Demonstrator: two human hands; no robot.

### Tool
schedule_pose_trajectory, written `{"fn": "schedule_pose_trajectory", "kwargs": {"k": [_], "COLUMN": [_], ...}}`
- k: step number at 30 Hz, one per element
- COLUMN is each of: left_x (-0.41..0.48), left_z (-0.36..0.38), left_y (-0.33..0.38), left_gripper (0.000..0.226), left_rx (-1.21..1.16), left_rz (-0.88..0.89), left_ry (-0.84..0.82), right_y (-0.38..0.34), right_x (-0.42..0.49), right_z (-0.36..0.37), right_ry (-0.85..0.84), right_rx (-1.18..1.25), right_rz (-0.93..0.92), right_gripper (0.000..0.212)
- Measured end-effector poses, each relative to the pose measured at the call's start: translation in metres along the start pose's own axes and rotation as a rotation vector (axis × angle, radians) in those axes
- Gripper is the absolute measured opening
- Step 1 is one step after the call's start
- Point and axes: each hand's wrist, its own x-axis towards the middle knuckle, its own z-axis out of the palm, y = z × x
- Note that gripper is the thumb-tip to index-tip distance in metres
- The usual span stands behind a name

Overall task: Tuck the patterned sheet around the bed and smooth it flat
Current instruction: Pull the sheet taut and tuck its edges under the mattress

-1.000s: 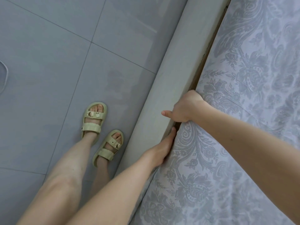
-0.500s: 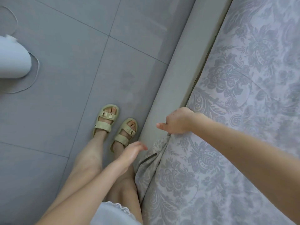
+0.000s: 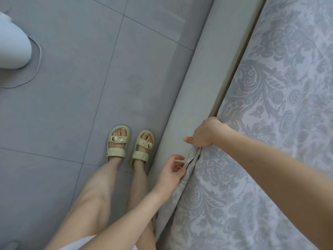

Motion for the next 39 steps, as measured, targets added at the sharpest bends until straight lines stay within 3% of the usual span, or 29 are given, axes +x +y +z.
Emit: {"fn": "schedule_pose_trajectory", "kwargs": {"k": [4, 8, 11, 13, 17, 22, 25, 28, 30, 33, 34, 37, 39], "left_x": [-0.021, -0.01, 0.013, 0.03, 0.041, 0.009, -0.014, -0.021, -0.02, -0.019, -0.02, -0.023, -0.028], "left_z": [0.016, 0.043, 0.058, 0.06, 0.049, 0.01, -0.015, -0.012, 0.0, 0.019, 0.023, 0.029, 0.022], "left_y": [-0.017, -0.014, -0.002, -0.002, -0.012, -0.037, -0.07, -0.093, -0.094, -0.094, -0.092, -0.081, -0.078], "left_gripper": [0.022, 0.053, 0.056, 0.058, 0.061, 0.06, 0.059, 0.057, 0.066, 0.109, 0.11, 0.072, 0.064], "left_rx": [-0.103, -0.253, -0.298, -0.334, -0.331, -0.258, -0.102, -0.023, 0.064, 0.204, 0.175, 0.004, -0.034], "left_rz": [0.101, -0.14, -0.293, -0.366, -0.351, -0.2, -0.054, -0.112, -0.164, -0.26, -0.299, -0.29, -0.246], "left_ry": [-0.012, -0.309, -0.492, -0.51, -0.466, -0.118, 0.057, -0.027, -0.108, -0.147, -0.172, -0.25, -0.199], "right_y": [0.005, 0.015, 0.018, 0.017, 0.007, -0.005, -0.022, -0.044, -0.054, -0.064, -0.067, -0.079, -0.084], "right_x": [0.002, -0.011, -0.02, -0.016, -0.002, 0.003, -0.007, -0.021, -0.024, -0.009, -0.003, 0.005, 0.003], "right_z": [0.006, 0.013, 0.015, 0.015, 0.01, 0.016, 0.028, 0.049, 0.06, 0.067, 0.068, 0.074, 0.077], "right_ry": [-0.088, -0.097, -0.083, -0.052, 0.0, -0.005, 0.216, 0.413, 0.362, 0.203, 0.166, 0.091, 0.103], "right_rx": [0.044, 0.115, 0.131, 0.141, 0.119, 0.08, 0.079, 0.107, 0.041, -0.052, -0.09, -0.15, -0.151], "right_rz": [0.045, 0.039, 0.018, 0.036, 0.028, 0.059, -0.015, -0.095, -0.092, -0.02, 0.01, 0.066, 0.055], "right_gripper": [0.078, 0.087, 0.089, 0.087, 0.079, 0.079, 0.076, 0.07, 0.071, 0.078, 0.081, 0.082, 0.081]}}
